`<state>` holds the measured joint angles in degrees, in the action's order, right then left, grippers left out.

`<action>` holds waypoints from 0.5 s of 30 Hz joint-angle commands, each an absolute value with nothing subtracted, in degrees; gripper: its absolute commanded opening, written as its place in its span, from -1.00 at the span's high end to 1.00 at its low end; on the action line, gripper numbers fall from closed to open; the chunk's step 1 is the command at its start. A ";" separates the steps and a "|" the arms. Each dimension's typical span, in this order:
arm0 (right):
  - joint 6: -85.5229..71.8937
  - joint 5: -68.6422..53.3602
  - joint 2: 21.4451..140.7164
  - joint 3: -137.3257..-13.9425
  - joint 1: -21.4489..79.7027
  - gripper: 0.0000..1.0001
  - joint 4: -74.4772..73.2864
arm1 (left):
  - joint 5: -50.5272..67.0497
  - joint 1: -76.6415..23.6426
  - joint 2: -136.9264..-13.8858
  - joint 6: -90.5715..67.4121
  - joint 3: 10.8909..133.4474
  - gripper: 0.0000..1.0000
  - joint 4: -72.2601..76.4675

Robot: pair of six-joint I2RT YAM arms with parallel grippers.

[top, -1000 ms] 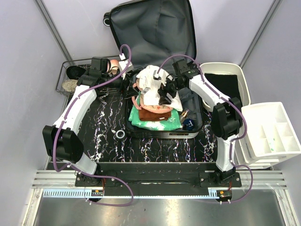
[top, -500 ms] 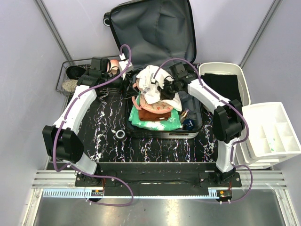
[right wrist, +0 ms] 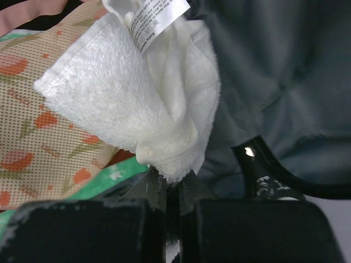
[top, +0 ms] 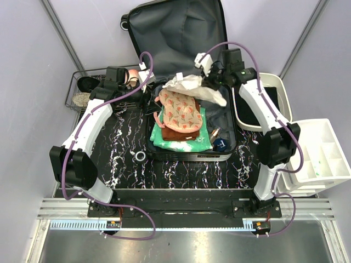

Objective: Open, take out, and arrange the luggage

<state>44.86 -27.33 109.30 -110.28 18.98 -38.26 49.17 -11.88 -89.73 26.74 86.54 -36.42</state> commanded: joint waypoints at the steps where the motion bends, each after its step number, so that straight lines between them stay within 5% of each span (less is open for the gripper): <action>1: 47.54 -26.02 103.98 -115.92 16.36 1.00 -37.61 | 51.50 -11.43 -88.86 27.51 88.94 -0.48 -34.98; 15: 57.74 -25.40 108.19 -139.82 3.61 1.00 -49.21 | 52.65 -11.43 -89.21 25.31 87.89 -0.47 -32.61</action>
<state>52.25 -25.50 107.87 -132.25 7.64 -48.69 49.98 -11.73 -89.73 25.98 86.54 -36.03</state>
